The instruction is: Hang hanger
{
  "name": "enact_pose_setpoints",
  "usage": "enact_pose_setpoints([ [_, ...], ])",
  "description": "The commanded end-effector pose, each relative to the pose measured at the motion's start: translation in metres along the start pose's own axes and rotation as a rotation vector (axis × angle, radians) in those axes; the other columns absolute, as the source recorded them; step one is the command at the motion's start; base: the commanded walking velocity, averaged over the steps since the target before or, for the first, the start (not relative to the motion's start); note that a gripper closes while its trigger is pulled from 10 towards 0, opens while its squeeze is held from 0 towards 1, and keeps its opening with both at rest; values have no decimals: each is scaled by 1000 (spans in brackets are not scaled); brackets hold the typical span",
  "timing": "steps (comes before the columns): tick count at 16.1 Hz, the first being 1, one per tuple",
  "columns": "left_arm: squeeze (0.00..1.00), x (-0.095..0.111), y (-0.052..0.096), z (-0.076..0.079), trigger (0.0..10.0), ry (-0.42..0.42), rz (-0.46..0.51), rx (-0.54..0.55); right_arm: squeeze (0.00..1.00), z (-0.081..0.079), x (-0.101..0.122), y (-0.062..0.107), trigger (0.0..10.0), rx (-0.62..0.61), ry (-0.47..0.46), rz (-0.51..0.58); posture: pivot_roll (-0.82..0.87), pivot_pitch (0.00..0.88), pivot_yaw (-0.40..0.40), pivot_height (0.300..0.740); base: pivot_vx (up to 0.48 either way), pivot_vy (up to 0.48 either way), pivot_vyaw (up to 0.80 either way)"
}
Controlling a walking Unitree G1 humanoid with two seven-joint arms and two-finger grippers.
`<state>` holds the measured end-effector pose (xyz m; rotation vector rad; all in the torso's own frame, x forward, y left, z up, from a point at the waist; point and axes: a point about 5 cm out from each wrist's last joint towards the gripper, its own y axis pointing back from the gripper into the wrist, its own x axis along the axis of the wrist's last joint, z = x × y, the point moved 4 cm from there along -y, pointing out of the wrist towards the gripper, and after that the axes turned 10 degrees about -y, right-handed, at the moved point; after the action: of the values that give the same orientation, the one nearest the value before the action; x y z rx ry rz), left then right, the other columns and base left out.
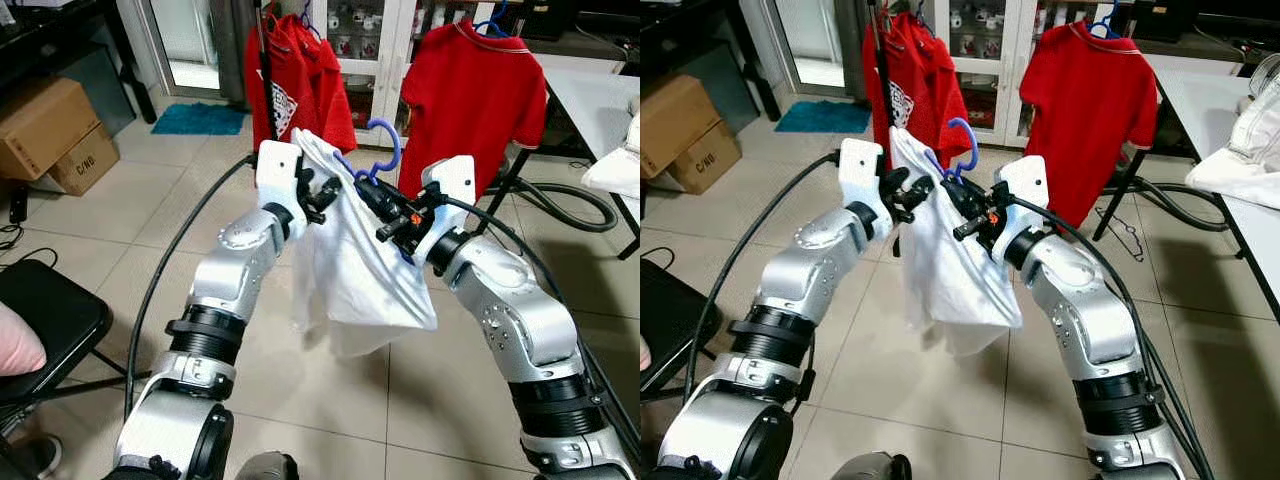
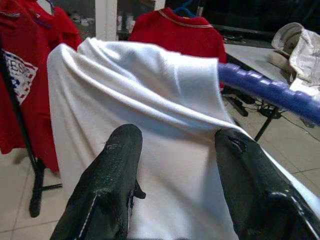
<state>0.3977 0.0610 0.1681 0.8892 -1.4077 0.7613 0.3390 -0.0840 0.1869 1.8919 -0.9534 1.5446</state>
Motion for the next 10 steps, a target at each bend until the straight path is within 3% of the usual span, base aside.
enact_pose_setpoints([
  [1,0,2,-2,0,7843,-5,3,-3,0,-5,7,-2,10000,26,20,32,-41,0,83,740,0,0,0],
  [2,0,2,-2,-2,392,0,6,10,0,-7,7,-2,10000,32,20,32,-43,0,85,740,0,0,0],
  [3,0,2,-3,-4,0,4,5,20,0,-8,7,-1,10000,39,21,31,-44,0,86,740,0,0,0],
  [10,0,-4,-4,-12,0,92,-4,37,0,-13,8,-1,10000,68,28,35,-46,0,89,740,0,0,0],
])
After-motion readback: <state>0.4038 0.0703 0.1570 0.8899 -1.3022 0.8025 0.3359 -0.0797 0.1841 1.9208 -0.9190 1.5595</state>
